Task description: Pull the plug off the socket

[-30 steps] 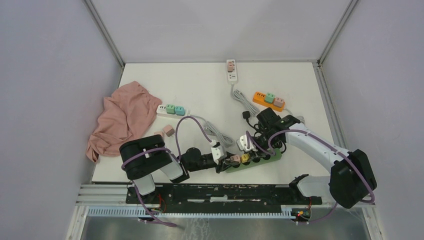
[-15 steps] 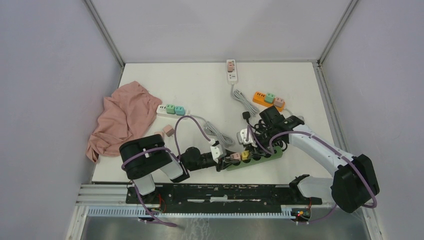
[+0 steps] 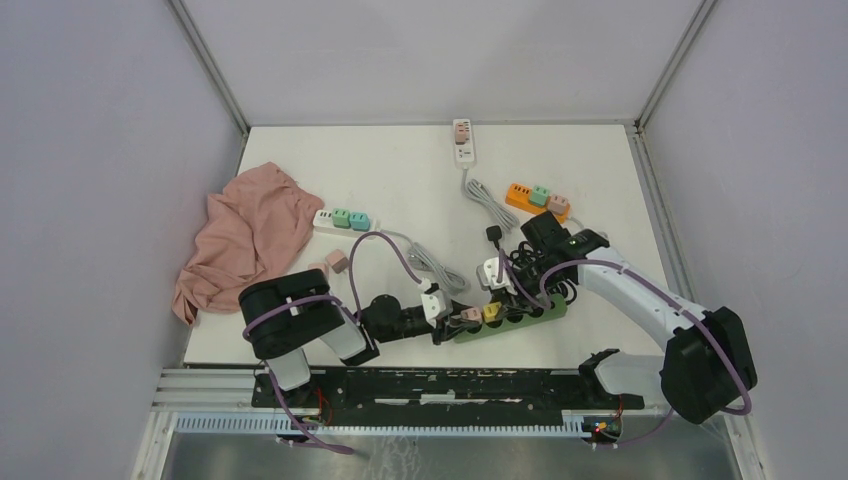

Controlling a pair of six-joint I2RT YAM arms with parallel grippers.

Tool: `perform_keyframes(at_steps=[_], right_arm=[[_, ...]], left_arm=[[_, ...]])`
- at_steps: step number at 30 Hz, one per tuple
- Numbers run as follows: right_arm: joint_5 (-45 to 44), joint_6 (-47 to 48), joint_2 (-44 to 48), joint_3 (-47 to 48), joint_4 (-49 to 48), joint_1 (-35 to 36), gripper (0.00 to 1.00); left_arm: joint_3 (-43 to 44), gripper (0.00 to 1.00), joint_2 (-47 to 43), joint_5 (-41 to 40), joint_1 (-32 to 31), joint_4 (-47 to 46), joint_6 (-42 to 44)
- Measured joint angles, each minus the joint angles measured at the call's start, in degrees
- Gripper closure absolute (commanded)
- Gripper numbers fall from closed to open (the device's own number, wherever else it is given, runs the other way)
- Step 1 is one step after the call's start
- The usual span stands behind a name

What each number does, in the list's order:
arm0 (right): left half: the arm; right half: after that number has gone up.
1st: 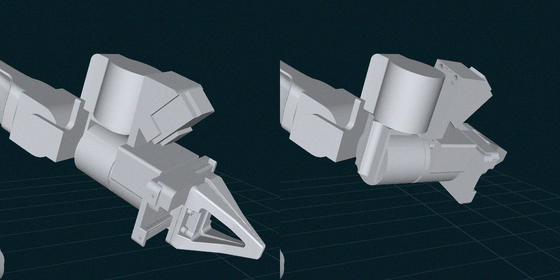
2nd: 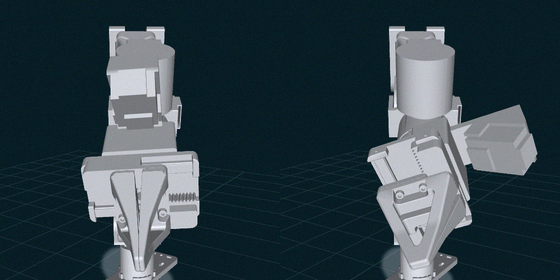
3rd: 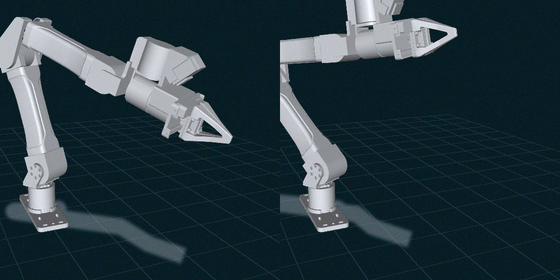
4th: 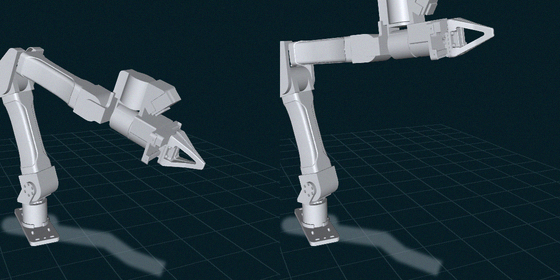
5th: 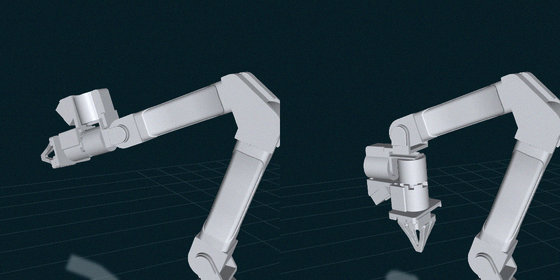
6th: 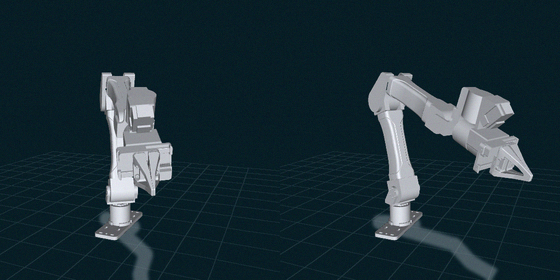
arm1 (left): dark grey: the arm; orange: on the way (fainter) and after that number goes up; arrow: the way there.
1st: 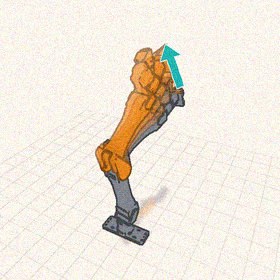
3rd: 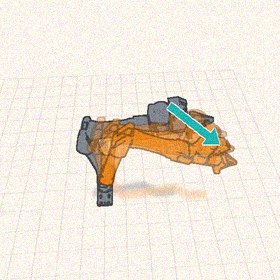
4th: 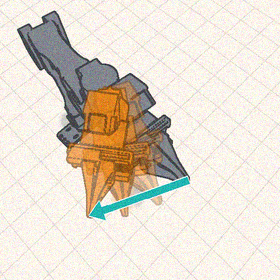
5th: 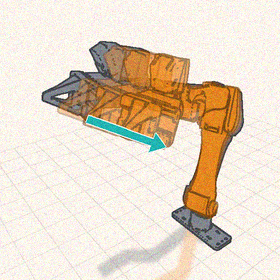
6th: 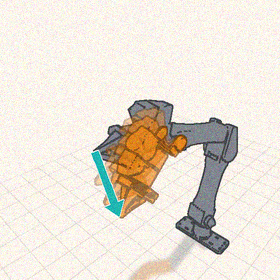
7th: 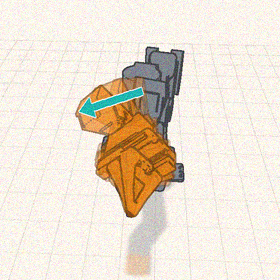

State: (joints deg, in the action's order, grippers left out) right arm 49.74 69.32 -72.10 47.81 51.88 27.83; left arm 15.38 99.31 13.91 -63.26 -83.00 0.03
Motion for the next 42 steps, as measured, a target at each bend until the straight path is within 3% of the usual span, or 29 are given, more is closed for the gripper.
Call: perform_keyframes(at_steps=[7,16,24,30,38,42], right_arm=[[-1.31,-5.20,0.52,0.00,-1.49,-0.42,1.00],[1.95,11.15,-1.68,1.90,6.95,-1.60,1.00],[-0.15,-0.74,-0.02,1.33,1.79,-0.83,1.00],[0.13,-0.15,0.20,1.51,3.04,-2.12,1.00],[2.60,10.40,0.35,1.57,7.54,-2.86,1.00],[1.70,1.90,1.42,0.50,2.91,-2.34,1.00]], left_arm=[[0.11,0.97,0.00,-0.26,0.31,-0.02,0.02],[0.39,0.97,0.00,0.42,0.00,-0.24,-0.02],[0.33,0.97,0.09,0.13,0.20,-0.50,-0.02],[0.76,0.97,0.20,0.09,0.20,-0.52,-0.02],[1.01,0.97,0.35,0.90,-0.04,-0.92,-0.04],[1.01,0.97,0.57,0.98,0.09,-0.87,-0.02]])
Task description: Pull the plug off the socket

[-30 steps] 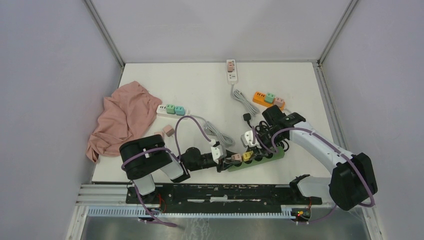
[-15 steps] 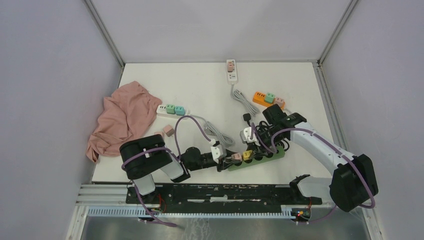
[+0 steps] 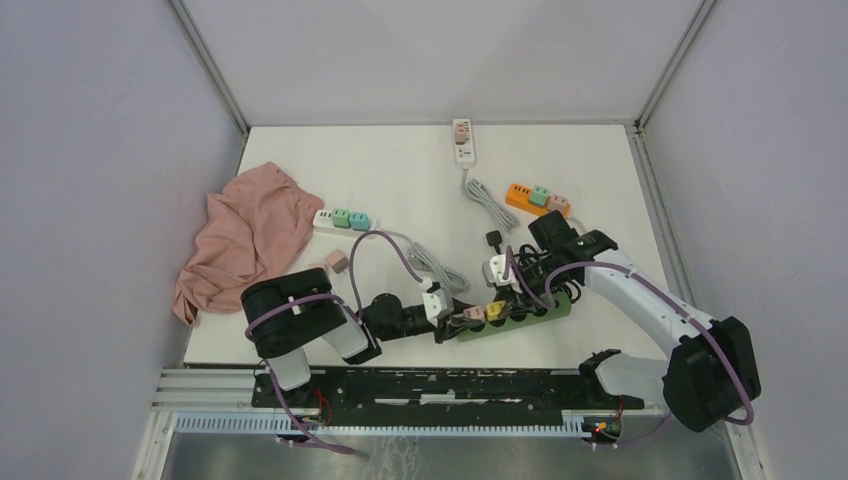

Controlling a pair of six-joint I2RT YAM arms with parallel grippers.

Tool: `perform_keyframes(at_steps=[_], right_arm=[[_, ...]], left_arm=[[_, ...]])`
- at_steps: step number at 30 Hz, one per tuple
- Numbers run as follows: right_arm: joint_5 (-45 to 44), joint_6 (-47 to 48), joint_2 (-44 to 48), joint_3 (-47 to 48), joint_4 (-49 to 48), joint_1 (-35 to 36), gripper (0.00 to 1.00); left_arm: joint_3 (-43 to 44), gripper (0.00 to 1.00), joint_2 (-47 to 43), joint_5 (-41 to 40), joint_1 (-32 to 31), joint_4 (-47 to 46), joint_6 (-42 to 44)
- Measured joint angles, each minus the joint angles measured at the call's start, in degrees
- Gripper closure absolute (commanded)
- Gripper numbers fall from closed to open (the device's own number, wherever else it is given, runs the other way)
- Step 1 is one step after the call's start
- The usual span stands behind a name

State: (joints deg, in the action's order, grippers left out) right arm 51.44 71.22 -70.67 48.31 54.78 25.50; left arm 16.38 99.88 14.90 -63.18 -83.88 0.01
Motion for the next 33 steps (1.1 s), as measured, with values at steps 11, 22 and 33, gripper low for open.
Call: perform_keyframes(at_steps=[11,22,33], right_arm=[[-1.40,-3.67,3.41,-0.87,-1.20,-1.44,1.00],[-0.09,-7.30,1.66,-0.09,-1.81,-1.07,1.00],[0.90,3.67,2.14,0.04,4.04,-1.51,1.00]], left_arm=[[0.74,0.97,0.26,-0.44,0.31,-0.04,0.02],[0.76,0.97,0.26,0.61,0.33,0.28,-0.09],[1.03,0.97,0.26,1.05,0.00,0.46,-0.11]])
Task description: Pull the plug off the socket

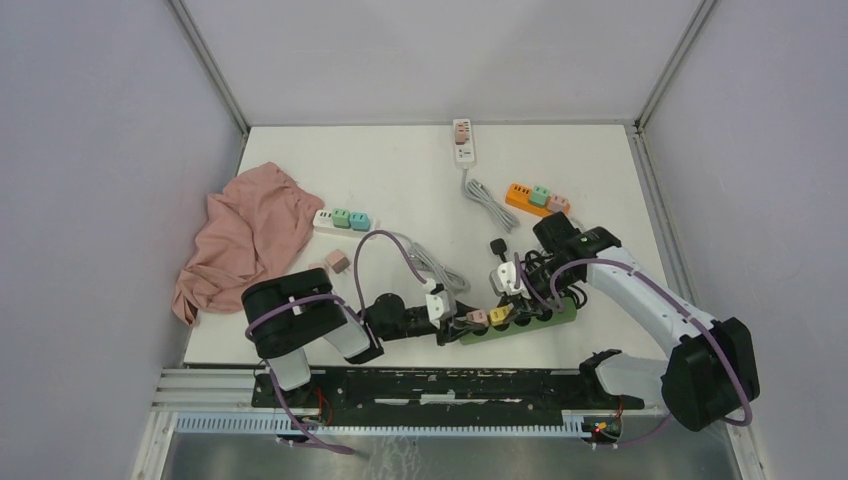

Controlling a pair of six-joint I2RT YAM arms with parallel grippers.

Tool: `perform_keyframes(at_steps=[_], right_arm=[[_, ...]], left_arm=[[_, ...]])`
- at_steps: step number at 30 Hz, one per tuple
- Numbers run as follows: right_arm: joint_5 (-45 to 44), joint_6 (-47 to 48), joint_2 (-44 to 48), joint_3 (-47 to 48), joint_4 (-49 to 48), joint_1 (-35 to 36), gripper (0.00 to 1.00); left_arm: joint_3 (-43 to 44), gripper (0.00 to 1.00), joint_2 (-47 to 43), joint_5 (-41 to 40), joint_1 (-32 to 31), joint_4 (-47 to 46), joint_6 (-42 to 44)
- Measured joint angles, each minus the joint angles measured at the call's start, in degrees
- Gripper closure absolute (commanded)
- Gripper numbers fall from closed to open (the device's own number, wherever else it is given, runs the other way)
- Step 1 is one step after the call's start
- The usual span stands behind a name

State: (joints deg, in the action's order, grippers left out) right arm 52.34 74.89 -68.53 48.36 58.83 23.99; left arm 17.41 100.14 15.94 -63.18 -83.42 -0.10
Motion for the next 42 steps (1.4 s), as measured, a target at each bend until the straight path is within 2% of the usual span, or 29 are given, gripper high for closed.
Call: perform_keyframes(at_steps=[2,4,8,11,14,18,22,26,29,32,33,38,40,42], right_arm=[[0.50,3.89,-1.92,0.59,2.40,1.22,1.00],[-0.11,2.67,-3.56,0.83,1.40,2.91,1.00],[-3.10,-12.20,-3.50,0.76,-5.75,3.63,1.00],[-2.62,-15.50,-2.21,0.70,-6.91,0.52,1.00],[-0.79,-11.26,-0.13,0.22,-4.70,-1.36,1.00],[-0.96,-7.30,-0.57,0.11,-2.49,2.16,1.00],[-0.59,-11.50,-3.08,0.94,-3.54,1.49,1.00],[0.42,-12.55,2.16,2.19,-4.15,-3.15,1.00],[3.34,-4.90,5.62,2.16,1.55,-3.30,1.00],[5.95,-1.49,4.11,2.23,5.03,-1.46,1.00],[6.08,-1.14,3.23,2.32,5.70,-1.25,1.00],[7.21,-2.25,2.71,2.67,6.19,-2.21,1.00],[7.58,-3.52,3.13,3.13,6.14,-3.04,1.00],[8.09,-5.01,3.17,3.87,6.16,-3.82,1.00]], left_arm=[[0.00,0.97,-0.02,0.76,-0.22,0.87,-0.02],[-0.11,0.97,0.02,1.22,-0.24,2.38,-0.04],[-0.09,0.97,0.31,0.59,0.28,3.15,-0.02],[0.46,0.97,0.37,-0.09,0.72,2.80,0.00],[1.18,0.97,0.44,-0.26,0.66,2.62,0.02],[1.40,0.97,1.79,1.77,0.28,2.16,-0.04],[1.84,0.97,3.04,2.21,0.33,3.76,-0.02],[2.08,0.97,2.97,2.10,0.46,7.04,0.04],[2.19,0.97,2.86,2.14,0.48,7.43,0.15],[2.54,0.97,2.86,2.27,0.48,7.91,0.15],[2.60,0.95,2.86,2.27,0.48,8.02,0.15],[2.54,0.42,2.54,1.97,0.48,8.24,-0.11],[2.03,0.30,1.64,0.52,0.48,9.84,-0.90],[0.52,0.25,0.26,-1.11,0.85,12.74,-1.92]])
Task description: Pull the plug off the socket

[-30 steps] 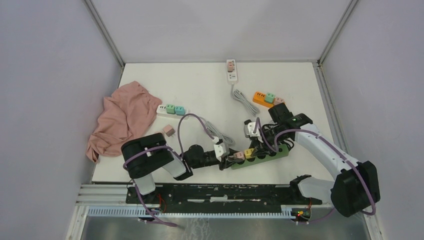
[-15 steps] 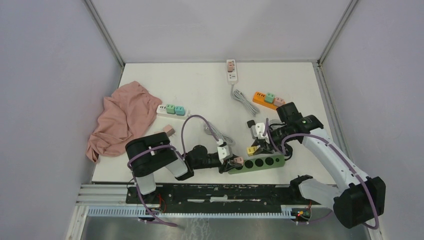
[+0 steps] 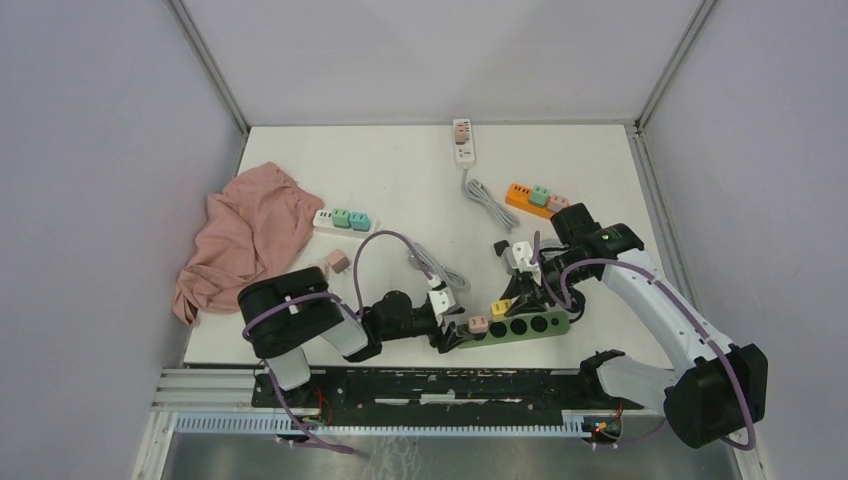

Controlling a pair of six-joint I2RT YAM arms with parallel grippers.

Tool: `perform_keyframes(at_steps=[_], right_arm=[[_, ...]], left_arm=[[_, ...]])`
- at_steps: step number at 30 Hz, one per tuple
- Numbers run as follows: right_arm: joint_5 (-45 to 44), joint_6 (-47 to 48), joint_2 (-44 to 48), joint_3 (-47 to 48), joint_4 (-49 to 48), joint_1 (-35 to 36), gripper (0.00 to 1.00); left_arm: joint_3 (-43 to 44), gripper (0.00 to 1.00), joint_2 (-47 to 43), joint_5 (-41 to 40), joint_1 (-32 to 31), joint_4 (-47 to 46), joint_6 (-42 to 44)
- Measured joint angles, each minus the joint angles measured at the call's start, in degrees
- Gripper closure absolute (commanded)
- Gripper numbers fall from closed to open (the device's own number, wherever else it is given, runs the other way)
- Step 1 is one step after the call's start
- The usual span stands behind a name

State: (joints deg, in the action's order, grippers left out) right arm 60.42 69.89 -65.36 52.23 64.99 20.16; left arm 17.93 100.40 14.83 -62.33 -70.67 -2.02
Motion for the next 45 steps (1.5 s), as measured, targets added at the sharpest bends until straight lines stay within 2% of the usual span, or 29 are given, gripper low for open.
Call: perform_keyframes(at_steps=[3,10,14,21,27,36,40,45], right_arm=[[0.83,-2.49,-0.13,1.20,-0.04,-0.96,1.00],[3.15,-10.82,-0.94,2.45,-1.73,-2.60,1.00],[4.57,-18.75,-1.16,2.45,-5.16,-3.72,1.00],[7.02,-33.92,-2.73,2.43,-13.97,-4.83,1.00],[7.69,-45.81,-4.59,2.25,-20.92,-5.51,1.00],[7.63,-61.92,-7.02,1.73,-30.14,-6.91,0.99],[7.50,-65.92,-8.50,1.64,-31.98,-7.17,0.99],[6.58,-69.18,-9.18,1.62,-33.53,-7.28,0.98]], left_arm=[[-1.33,0.22,-3.72,-2.32,0.33,3.93,-0.81],[-1.46,0.21,-17.35,-4.17,0.37,12.37,-2.29],[-1.53,0.21,-23.91,-6.01,0.37,18.75,-4.70],[-1.57,0.11,-36.13,-13.55,0.39,31.06,-10.62],[-1.31,0.07,-43.34,-18.58,0.52,38.91,-15.41],[1.44,0.10,-48.06,-22.14,0.59,45.51,-22.01],[4.02,0.12,-47.98,-25.31,0.59,49.27,-25.57],[11.34,0.13,-44.54,-29.83,0.59,57.42,-29.24]])
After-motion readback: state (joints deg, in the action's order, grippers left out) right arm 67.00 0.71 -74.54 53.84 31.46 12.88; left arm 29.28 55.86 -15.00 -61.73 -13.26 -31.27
